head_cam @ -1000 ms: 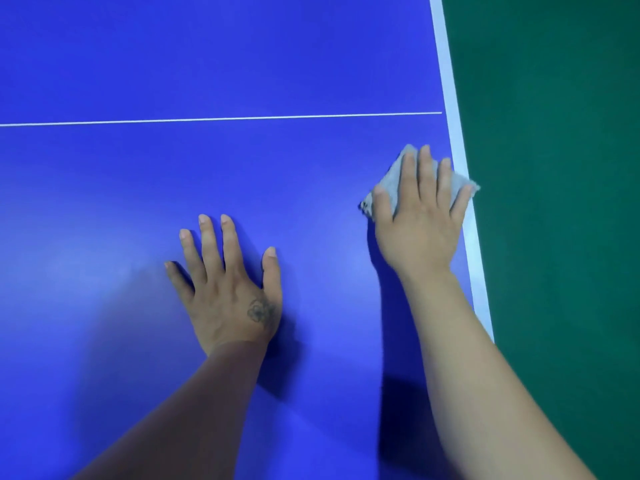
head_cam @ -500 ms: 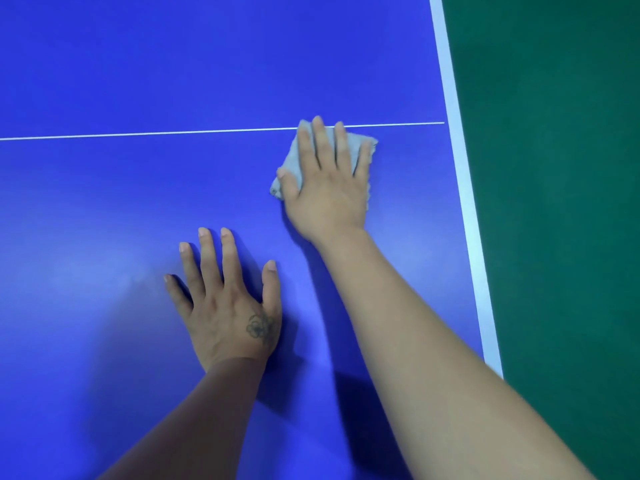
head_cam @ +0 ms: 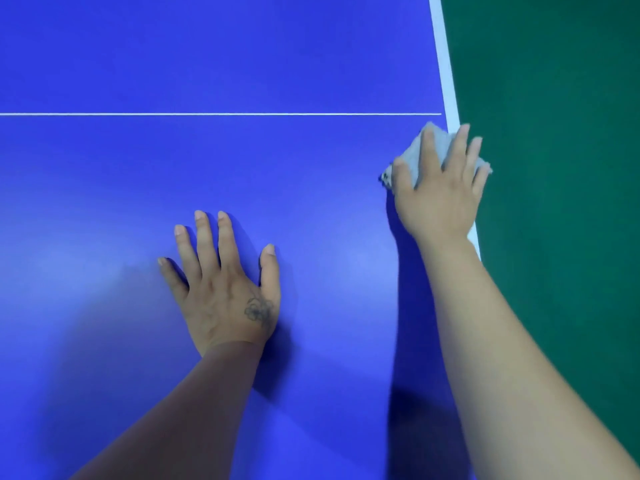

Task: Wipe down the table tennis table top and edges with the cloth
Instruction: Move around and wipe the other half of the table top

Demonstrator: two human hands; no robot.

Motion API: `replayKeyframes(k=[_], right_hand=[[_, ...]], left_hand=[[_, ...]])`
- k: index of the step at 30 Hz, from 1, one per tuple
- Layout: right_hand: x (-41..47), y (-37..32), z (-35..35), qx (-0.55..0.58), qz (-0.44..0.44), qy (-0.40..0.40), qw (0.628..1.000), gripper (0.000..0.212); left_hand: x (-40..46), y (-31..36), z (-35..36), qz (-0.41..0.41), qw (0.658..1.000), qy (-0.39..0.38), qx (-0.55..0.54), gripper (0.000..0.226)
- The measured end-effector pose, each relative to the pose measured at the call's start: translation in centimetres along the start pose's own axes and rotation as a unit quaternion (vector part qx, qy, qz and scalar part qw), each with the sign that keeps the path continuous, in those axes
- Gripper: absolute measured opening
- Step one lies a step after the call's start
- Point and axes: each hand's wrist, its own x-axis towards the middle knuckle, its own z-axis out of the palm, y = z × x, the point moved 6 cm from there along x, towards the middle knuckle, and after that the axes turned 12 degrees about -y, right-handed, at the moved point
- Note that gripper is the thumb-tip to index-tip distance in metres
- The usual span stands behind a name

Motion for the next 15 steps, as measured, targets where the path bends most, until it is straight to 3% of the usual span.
replayKeyframes(k=[4, 7, 11, 15], right_hand=[[6.0, -2.7, -0.9, 0.016, 0.017, -0.033, 0.999, 0.074], [6.7, -5.9, -0.5, -0.015, -0.029, -0.059, 0.998, 0.074], [2.7, -8.9, 0.9, -0.042, -0.137, -0.067, 0.987, 0.072], [-6.5, -7.9, 2.9, -0.046, -0.214, -0.021, 0.975, 0.071]], left_hand=[[0.0, 0.0, 0.0, -0.001, 1.000, 0.012, 0.002, 0.082], [-0.1, 0.1, -0.1, 0.003, 1.000, 0.025, 0.003, 0.081], [-0.2, 0.1, -0.2, 0.006, 0.999, 0.037, 0.002, 0.080], [-0.2, 0.1, -0.3, 0.003, 0.999, 0.040, -0.020, 0.079]])
